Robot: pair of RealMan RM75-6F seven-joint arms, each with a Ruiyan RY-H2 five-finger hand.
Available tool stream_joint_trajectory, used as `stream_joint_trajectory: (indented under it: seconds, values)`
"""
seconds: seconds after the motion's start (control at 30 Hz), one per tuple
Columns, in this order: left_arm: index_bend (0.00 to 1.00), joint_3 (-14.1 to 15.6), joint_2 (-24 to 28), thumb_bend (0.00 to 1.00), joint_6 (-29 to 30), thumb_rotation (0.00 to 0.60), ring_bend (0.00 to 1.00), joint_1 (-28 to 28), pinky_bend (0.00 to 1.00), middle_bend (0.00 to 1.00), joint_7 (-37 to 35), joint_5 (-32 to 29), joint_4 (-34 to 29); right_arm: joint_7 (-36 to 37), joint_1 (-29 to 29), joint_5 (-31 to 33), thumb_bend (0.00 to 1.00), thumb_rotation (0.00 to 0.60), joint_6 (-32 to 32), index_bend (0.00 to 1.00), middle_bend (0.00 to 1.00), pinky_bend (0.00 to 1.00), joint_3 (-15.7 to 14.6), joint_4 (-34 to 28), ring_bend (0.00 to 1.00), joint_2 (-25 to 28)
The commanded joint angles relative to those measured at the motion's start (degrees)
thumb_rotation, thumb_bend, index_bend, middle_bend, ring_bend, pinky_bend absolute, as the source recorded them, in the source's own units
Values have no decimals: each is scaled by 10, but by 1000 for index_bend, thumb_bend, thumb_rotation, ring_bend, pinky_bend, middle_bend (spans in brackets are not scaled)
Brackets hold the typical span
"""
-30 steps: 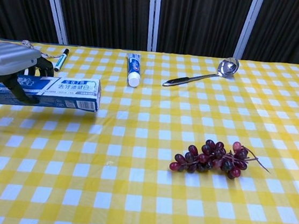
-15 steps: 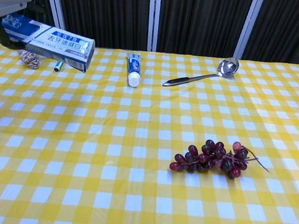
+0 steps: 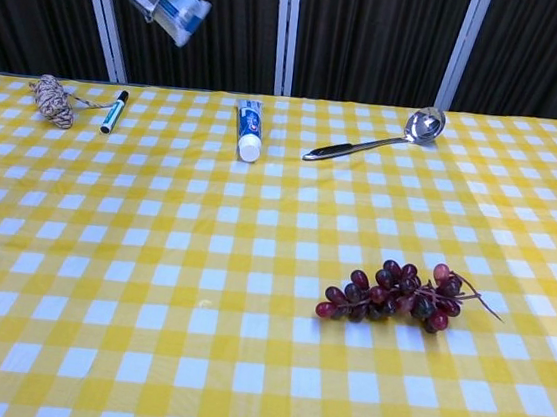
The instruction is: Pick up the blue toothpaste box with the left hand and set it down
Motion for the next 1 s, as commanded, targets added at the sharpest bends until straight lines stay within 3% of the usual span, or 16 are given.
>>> stream_joint_trajectory:
  seconds: [0.03, 0.23, 0.57, 0.7, 1.0]
  values:
    - [424, -8, 23, 371, 4, 600, 332, -7, 357, 297, 22, 20, -16, -2, 0, -1, 84, 600, -1, 0, 0, 0, -1, -1, 0, -1]
    - [424, -10, 54, 372, -2, 600, 331, -13, 357, 297, 60, 45, -41, -6, 0, -2, 85, 600, -1, 0, 0, 0, -2, -3, 0, -1]
    - [424, -12, 49, 371, 6, 600, 331, 8, 357, 297, 17, 28, -51, -4, 0, -1, 85, 600, -3, 0, 0, 0, -2, -2, 0, 0]
    - [424, -8, 41, 371, -6, 600, 331, 19, 357, 297, -22, -2, -65, -7, 0, -1, 85, 600, -4, 0, 0, 0, -3, -4, 0, 1]
    - [426, -4, -10, 364, -71, 600, 331, 30, 357, 297, -124, -138, -104, -1, -2, 7, 85, 600, -5, 0, 0, 0, -1, -7, 0, 6]
